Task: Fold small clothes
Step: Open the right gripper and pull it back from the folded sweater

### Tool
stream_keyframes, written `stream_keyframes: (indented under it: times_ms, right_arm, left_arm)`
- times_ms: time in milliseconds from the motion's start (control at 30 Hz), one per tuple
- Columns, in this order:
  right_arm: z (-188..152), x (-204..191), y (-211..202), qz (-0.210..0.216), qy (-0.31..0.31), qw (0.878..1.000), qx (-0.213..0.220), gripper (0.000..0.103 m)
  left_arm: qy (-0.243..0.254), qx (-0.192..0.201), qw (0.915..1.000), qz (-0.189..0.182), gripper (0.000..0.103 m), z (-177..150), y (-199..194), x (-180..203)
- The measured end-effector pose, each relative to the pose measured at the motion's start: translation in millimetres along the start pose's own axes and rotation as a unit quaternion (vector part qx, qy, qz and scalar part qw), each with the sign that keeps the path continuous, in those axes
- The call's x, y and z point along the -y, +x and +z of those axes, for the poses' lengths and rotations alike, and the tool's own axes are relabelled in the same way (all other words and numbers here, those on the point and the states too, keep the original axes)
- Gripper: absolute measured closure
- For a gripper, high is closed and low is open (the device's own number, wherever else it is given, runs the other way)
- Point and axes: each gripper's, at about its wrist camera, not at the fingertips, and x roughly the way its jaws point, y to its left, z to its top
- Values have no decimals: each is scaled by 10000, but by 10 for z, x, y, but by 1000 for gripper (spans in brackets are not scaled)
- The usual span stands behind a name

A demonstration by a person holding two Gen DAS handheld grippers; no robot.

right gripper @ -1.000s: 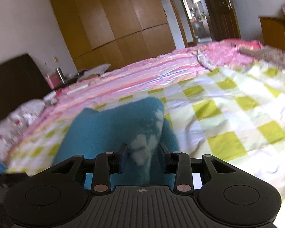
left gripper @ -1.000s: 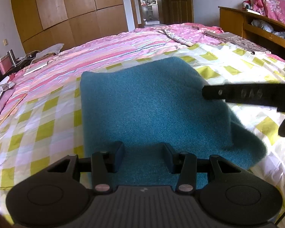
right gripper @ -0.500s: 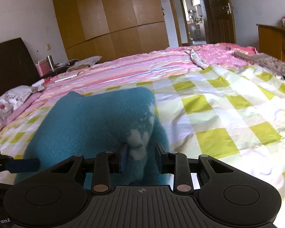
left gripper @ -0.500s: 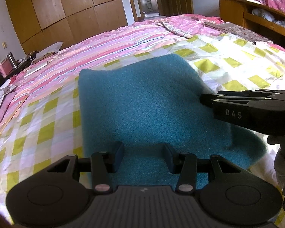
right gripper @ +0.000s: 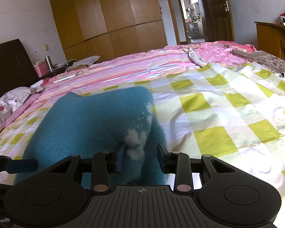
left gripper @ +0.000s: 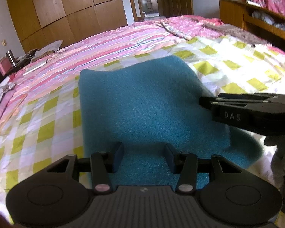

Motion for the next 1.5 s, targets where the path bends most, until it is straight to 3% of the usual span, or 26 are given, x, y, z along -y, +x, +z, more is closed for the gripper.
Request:
stream_keyframes:
  times_ms: [300, 467, 633, 767, 967, 1333, 1500]
  right_arm:
    - [24, -31, -15, -38, -7, 10000, -26, 70]
    - [25, -83, -19, -158, -174, 9997, 9, 70]
    - [33, -113, -21, -212, -285, 9994, 26, 69]
    - [38, -124, -17, -298, -356, 9989, 37, 62]
    - [38, -154, -10, -366, -485, 9981, 63, 60]
    - [32, -171, 0, -428, -600, 9972, 85, 55]
    - [38, -138, 18, -448, -618, 9970, 88, 46]
  left_arm:
    - [-379, 572, 9973, 265, 45, -10, -260, -290]
    - [-614, 550, 9954, 497, 40, -64, -183, -500]
    - [-921, 263, 9954, 86, 36, -200, 15, -664]
    - [-979, 323, 9947, -53, 31, -226, 66, -683]
    - [-854, 362, 9952, -299, 31, -191, 84, -593]
    - [-790, 409, 9958, -236, 27, -168, 115, -510]
    - [-815, 489, 9952, -226, 26, -153, 101, -555]
